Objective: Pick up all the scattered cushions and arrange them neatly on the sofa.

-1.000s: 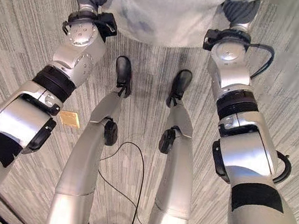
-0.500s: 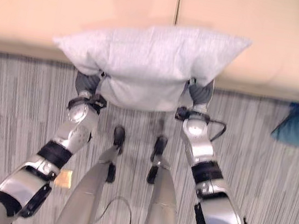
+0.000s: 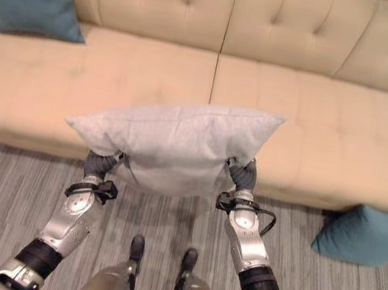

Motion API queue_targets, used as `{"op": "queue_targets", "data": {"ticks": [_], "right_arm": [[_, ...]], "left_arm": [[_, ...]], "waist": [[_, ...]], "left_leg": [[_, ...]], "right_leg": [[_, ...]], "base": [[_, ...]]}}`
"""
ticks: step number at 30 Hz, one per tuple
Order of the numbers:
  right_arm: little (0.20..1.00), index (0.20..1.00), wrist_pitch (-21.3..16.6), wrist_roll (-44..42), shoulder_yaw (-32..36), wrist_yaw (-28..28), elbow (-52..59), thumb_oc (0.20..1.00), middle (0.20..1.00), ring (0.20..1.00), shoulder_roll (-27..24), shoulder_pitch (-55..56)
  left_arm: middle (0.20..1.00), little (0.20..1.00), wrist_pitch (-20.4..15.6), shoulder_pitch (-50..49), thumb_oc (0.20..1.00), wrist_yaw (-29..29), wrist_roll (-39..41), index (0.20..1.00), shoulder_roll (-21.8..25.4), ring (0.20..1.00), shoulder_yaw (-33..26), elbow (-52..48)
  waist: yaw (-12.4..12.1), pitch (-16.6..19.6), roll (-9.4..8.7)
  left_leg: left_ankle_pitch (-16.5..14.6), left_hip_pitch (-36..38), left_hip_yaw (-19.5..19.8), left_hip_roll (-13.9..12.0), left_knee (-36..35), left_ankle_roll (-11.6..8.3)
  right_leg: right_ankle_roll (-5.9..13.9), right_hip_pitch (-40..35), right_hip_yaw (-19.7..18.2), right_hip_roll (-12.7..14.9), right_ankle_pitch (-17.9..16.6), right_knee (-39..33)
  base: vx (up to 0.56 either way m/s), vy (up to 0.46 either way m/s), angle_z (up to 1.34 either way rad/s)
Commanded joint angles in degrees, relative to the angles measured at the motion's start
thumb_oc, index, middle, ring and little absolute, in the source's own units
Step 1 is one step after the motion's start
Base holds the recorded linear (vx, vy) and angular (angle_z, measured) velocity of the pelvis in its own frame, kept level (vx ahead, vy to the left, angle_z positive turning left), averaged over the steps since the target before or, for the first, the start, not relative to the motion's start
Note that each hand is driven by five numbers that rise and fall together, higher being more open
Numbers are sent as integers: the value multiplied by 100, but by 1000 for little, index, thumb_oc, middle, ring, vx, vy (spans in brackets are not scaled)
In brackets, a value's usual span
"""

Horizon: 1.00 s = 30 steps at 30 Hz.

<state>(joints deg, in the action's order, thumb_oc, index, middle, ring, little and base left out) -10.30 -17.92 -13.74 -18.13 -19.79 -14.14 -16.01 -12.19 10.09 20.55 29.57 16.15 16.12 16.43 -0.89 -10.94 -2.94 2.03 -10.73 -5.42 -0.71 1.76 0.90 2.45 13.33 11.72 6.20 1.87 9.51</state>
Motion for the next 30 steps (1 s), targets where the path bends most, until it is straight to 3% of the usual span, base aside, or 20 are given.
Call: {"op": "queue_targets", "data": {"ticks": [1,5,6,7,9,13,14,15,16,17,18,20,21,23,25,27,30], "right_arm": [[200,200,-340,11,-141,497,512,200,200,200,274,-116],[200,200,-333,-54,-68,592,520,200,200,200,346,38],[200,200,-334,-100,-60,607,501,200,200,200,363,76],[200,200,-330,-122,-25,604,480,200,200,200,331,118],[200,200,-331,-111,13,597,494,200,200,200,258,149],[200,200,-324,-137,55,605,510,200,200,200,212,212],[200,200,-312,-148,134,593,529,200,200,200,172,363],[200,200,-311,-149,134,594,530,200,200,200,170,366],[200,200,-326,-128,171,578,557,200,200,200,103,450],[200,200,-325,-128,172,578,559,200,200,200,102,452],[200,200,-336,-148,203,565,581,200,200,200,60,478],[200,200,-312,-189,243,538,582,200,200,200,-8,515],[200,200,-312,-189,245,538,582,200,200,200,-7,515],[200,200,-319,-198,323,508,621,200,200,200,-29,535],[200,200,-320,-198,329,501,619,200,200,200,-31,537],[200,200,-317,-260,352,417,529,200,200,200,5,503],[200,200,-304,-236,351,360,489,200,200,200,14,449]], "left_arm": [[200,200,-186,198,200,-419,-488,200,-40,200,295,-507],[200,200,-159,125,200,-435,-552,200,-69,200,243,-418],[200,200,-168,105,200,-423,-526,200,-92,200,228,-385],[200,200,-178,69,200,-417,-521,200,-122,200,228,-345],[200,200,-185,73,200,-403,-521,200,-158,200,224,-298],[200,200,-202,25,200,-474,-507,200,-242,200,262,-246],[200,200,-202,-27,200,-502,-393,200,-347,200,306,-215],[200,200,-202,-30,200,-502,-393,200,-347,200,306,-216],[200,200,-170,-82,200,-562,-367,200,-397,200,366,-193],[200,200,-169,-84,200,-562,-367,200,-397,200,367,-194],[200,200,-164,-65,200,-572,-354,200,-424,200,398,-188],[200,200,-140,-35,200,-618,-289,200,-455,200,443,-157],[200,200,-140,-35,200,-618,-289,200,-454,200,444,-157],[200,200,-55,-6,200,-655,-365,200,-412,200,455,-136],[200,200,-34,-10,200,-654,-394,200,-394,200,472,-149],[200,200,-3,22,200,-586,-406,200,-372,200,462,-174],[200,200,-13,24,200,-558,-348,200,-377,200,438,-180]], "waist": [[-21,418,89],[-27,455,179],[-20,482,182],[26,543,129],[120,552,84],[159,604,14],[205,676,6],[213,678,10],[246,687,-3],[256,688,2],[282,652,-29],[283,633,-136],[284,638,-133],[220,669,-235],[200,680,-235],[24,658,-158],[-65,623,-150]], "left_leg": [[-428,536,300,65,93,-12],[-449,885,248,63,-98,-18],[-453,967,260,80,-164,-38],[-490,1082,309,155,-248,-70],[-588,1245,418,224,-250,-117],[-813,1422,532,261,-121,-176],[-842,1351,512,170,133,-331],[-850,1345,522,167,147,-333],[-706,1164,412,38,717,-497],[-722,1145,424,34,750,-500],[-574,872,348,-53,1251,-581],[-460,343,-8,-249,1831,-491],[-473,324,-5,-253,1857,-490],[-615,-9,-147,-198,1431,-359],[-498,-51,-156,-186,1171,-369],[138,-489,-83,-154,413,-486],[276,-670,-110,-155,230,-535]], "right_leg": [[897,-117,-189,140,-688,1214],[854,-73,-201,61,-523,1353],[798,-90,-205,22,-427,1166],[711,-65,-309,-59,-357,399],[747,17,-518,-142,-529,-254],[742,-313,-707,-182,-661,-637],[637,-448,-656,-207,-598,-664],[636,-454,-646,-208,-597,-668],[523,-703,-436,-189,-524,-748],[520,-706,-424,-192,-525,-751],[446,-794,-389,-178,-477,-748],[311,-1009,-304,-154,-336,-811],[311,-1002,-302,-157,-334,-810],[319,-1153,-315,-160,-252,-885],[322,-1194,-316,-184,-225,-889],[275,-1469,-425,-388,-32,-950],[248,-1621,-526,-438,80,-936]], "base": [[98,122,-24],[109,72,-22],[248,-33,-25],[281,-77,-20],[265,-89,-4],[225,-96,48],[200,-136,56],[247,-199,31],[114,-112,51],[141,-148,66],[63,-79,69],[118,-118,58],[121,-87,37],[196,-45,12],[155,-1,19],[213,36,10],[219,72,-10]]}}
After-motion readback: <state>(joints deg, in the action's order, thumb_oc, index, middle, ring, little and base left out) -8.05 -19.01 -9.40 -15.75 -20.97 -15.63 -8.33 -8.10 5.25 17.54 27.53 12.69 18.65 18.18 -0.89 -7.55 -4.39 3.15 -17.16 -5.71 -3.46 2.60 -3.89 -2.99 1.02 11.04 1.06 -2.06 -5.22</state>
